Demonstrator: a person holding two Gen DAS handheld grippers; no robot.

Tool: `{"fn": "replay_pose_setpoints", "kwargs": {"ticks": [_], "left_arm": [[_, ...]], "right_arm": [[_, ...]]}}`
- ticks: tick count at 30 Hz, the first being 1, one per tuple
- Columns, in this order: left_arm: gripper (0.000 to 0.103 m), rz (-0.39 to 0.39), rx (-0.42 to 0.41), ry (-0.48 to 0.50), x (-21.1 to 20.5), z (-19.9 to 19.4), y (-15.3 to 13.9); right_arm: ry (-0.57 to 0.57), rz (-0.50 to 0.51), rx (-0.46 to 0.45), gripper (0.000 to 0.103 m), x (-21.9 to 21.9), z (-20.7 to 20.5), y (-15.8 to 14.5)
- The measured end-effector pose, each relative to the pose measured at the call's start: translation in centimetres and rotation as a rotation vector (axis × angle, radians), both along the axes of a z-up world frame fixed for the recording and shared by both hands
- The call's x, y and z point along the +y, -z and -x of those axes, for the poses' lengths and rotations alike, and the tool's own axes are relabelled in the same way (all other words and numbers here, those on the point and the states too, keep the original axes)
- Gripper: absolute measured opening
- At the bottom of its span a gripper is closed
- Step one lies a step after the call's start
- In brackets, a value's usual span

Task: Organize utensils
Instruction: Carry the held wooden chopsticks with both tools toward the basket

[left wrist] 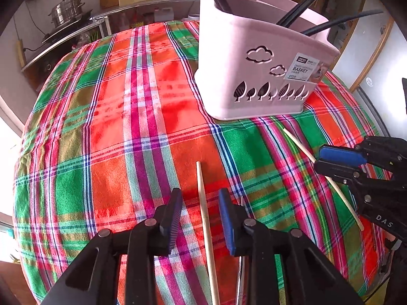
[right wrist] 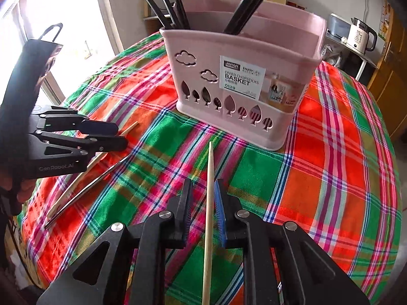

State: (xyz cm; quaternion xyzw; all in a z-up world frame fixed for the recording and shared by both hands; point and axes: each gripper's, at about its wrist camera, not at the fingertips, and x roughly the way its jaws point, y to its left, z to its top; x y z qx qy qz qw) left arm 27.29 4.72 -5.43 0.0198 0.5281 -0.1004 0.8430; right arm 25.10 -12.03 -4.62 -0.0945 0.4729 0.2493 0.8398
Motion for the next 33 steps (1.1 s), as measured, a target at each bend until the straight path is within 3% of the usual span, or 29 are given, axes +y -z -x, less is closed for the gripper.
{"fn": "replay_pose_setpoints", "kwargs": {"ticks": [8,13,15,18,23,33], "left_arm": [[0.03,-0.055,-0.068,0.008,-0.9,1.1,0.2],[0.029,-0.064,-0.066,0.004,-1.2,0.8,0.2],[0.024,-0.07,-0.059,0.011,-1.4,0.5,0.1],[0.006,-0.077,-0.049,0.023,-1.7,0.1,0.0],[0.005,-0.055,-0.043,0.037,-1.7,-0.2,-0.4],[0.005,0.038,-0.193,0.026,-0.4,1.2,-7.3]], "right_arm": [[-0.005,0.013,0.027,0.017,0.2,-1.3,1.1],[-0.015,0.053,0.011,0.014,1.4,-1.5,1.1],[-0.011,0.054,0.011,0.011,1.5,-1.7,1.1],[-0.009,0.051,0.015,0.006,1.7,-1.9,1.0],[-0.009,0.025,-0.004,0.006,1.6,-1.5,0.0],[0.009,-0.095,-0.128,0.006,-0.2,0.4,-5.9]]}}
